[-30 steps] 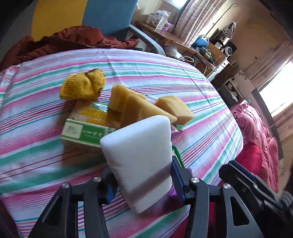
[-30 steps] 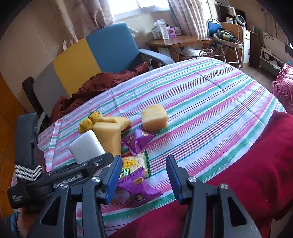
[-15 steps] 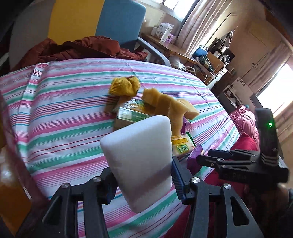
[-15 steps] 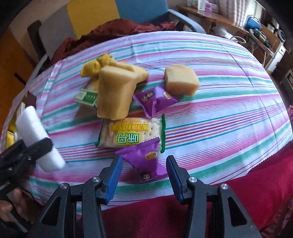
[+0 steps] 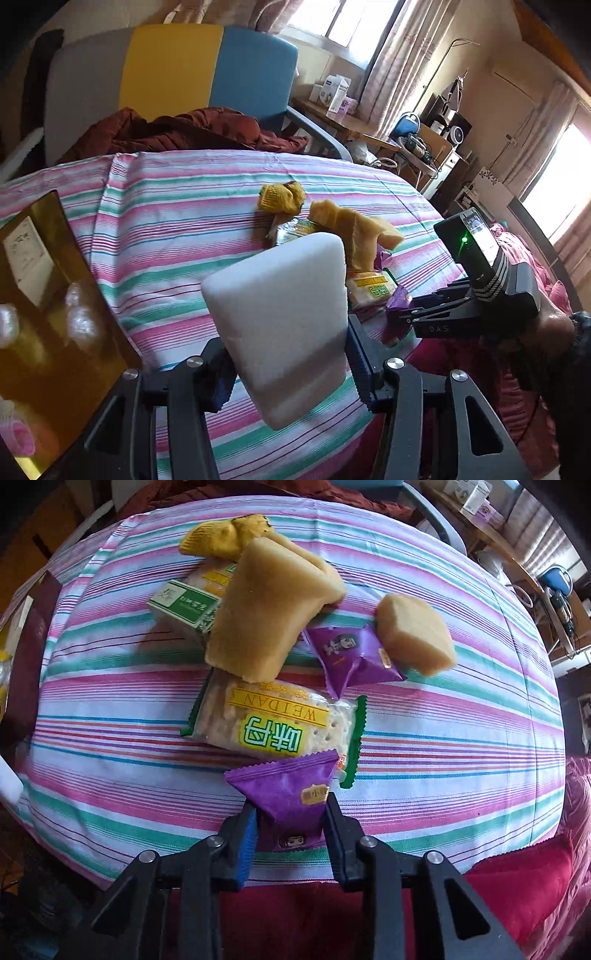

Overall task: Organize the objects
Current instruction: 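Grasp the white sponge with the left gripper while the right grasps a purple packet, then place the sponge and purple packet into the gold tray and open both grippers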

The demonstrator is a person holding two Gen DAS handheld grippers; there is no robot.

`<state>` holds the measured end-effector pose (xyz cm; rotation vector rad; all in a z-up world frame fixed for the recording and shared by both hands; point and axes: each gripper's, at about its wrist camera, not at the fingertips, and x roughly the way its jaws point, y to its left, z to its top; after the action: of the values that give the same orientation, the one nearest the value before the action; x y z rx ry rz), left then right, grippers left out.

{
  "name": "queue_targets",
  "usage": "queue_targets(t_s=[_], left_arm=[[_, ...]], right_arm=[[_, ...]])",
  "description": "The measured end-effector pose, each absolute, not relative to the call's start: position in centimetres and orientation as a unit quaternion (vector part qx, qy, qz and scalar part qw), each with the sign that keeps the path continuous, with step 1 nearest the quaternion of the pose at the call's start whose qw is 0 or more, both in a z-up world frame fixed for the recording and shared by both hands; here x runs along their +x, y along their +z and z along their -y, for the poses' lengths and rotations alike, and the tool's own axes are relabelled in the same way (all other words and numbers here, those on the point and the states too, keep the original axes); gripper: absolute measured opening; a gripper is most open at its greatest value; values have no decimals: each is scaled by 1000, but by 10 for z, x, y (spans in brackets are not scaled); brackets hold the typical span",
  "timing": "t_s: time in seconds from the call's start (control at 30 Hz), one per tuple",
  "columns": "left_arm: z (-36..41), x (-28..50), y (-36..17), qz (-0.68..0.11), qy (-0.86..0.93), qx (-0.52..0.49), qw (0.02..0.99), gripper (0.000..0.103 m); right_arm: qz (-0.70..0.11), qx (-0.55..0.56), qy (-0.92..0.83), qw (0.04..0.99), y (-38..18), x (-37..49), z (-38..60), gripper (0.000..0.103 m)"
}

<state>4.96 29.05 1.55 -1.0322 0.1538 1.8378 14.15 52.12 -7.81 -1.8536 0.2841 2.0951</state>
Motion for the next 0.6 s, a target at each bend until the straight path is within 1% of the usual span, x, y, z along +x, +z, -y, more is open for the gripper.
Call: queue_targets(t_s=[0.13, 0.37, 0.6], left_arm=[[-278, 49, 16, -66, 769, -417, 480, 53], [-250, 43, 23, -59, 792, -403, 455, 53], [-213, 34, 32, -43, 815, -391, 425, 53]], right_arm=[[-109, -629, 750, 175, -71, 148, -523, 31], [-155, -547, 800, 189, -46, 176, -535, 31], [-154, -501, 825, 213, -21, 187, -524, 31]])
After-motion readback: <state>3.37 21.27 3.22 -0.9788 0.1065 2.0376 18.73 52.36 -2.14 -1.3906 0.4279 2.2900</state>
